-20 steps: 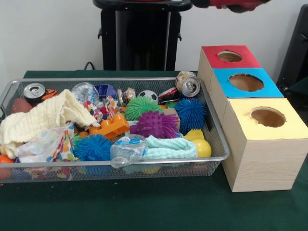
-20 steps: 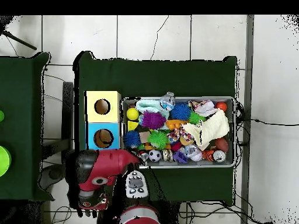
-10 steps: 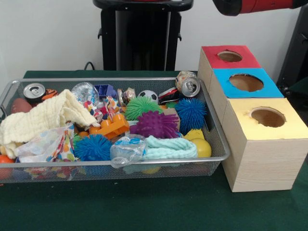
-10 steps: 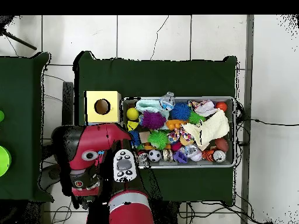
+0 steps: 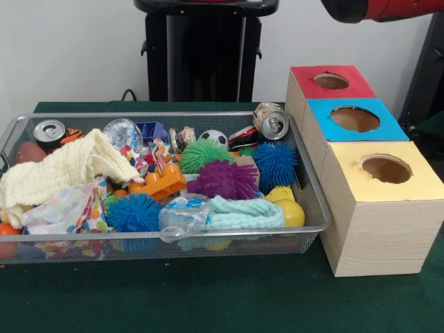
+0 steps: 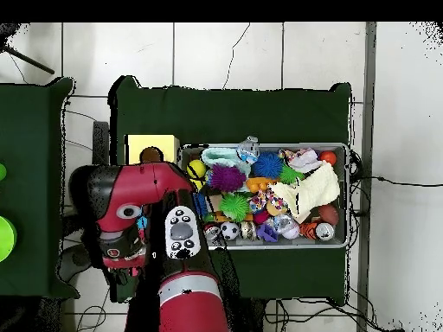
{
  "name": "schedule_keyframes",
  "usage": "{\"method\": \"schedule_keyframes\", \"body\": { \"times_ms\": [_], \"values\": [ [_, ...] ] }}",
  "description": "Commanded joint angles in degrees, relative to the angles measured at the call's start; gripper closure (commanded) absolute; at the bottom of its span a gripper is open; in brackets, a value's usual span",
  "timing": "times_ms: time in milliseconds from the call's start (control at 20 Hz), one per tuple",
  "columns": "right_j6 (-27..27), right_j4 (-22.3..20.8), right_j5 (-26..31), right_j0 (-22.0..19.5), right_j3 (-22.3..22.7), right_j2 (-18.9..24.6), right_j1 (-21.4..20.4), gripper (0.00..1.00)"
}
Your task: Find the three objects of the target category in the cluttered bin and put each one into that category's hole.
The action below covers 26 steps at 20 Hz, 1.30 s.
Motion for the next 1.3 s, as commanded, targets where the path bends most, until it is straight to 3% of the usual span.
{"method": "schedule_keyframes", "body": {
  "times_ms": [50, 250, 650, 1000, 1300],
  "values": [
    [11.26, -1.62, 5.05, 0.19, -5.11, 0.48, 3.13, 0.0],
    [11.62, -1.57, 7.92, 0.27, -5.81, 0.42, 3.67, 0.0],
    [11.64, -3.46, 22.89, -0.56, -12.78, 2.1, 7.87, 0.0],
    [7.08, -8.4, 31.59, -2.15, -19.83, 4.0, 10.18, 0.0],
    [2.31, -11.97, 34.22, -4.18, -23.5, 6.04, 12.4, 0.0]
  ]
}}
